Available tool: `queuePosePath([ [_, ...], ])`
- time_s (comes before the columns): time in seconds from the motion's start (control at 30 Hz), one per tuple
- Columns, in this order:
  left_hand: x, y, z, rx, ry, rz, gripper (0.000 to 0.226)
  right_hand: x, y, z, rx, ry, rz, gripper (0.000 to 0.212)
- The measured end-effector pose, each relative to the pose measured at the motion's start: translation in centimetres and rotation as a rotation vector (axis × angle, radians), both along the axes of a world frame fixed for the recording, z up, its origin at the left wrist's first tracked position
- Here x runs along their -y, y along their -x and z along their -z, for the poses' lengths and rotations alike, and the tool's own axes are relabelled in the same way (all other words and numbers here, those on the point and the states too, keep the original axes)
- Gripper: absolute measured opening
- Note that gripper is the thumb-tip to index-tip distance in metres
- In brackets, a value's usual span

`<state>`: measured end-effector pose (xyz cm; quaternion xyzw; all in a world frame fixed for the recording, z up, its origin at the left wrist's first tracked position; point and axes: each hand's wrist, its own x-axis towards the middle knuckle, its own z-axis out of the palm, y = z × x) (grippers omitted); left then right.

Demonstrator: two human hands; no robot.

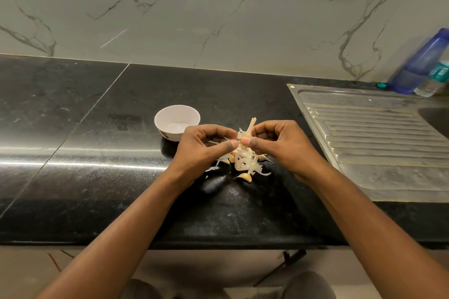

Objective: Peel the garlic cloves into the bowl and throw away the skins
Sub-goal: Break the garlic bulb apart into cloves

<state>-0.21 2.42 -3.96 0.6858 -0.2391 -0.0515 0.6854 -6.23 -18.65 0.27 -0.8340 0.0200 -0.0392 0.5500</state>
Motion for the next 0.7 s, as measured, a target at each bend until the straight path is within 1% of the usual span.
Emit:
queuePosePath([
  [0.1,0.07,0.27,0.05,0.035,-0.026,0.075,0.024,-0.46,-0.08,-0.06,0.003,0.011,0.006,0.022],
  [0.23,0.07,0.30,0.08,0.048,-0.008,0.076,0.026,-0.78,-0.22,-0.23,-0.008,-0.014,0.007,0.024],
  [0.33,0.07,0.26,0.15,0.061,-0.006,0.053,0.024,-0.39,-0.05,-0.44,-0.029,-0.083,-0.027,0.021],
  [0.47,0.05,0.16,0.15,0.097,-0.023,0.026,0.021,-0.42,0.13,-0.53,-0.039,-0.064,-0.037,0.015],
  [0.7,-0.02,0.26,0.27,0.130,-0.021,0.047,0.020,-1.04,0.01,-0.80,-0.023,-0.039,-0.032,0.011],
])
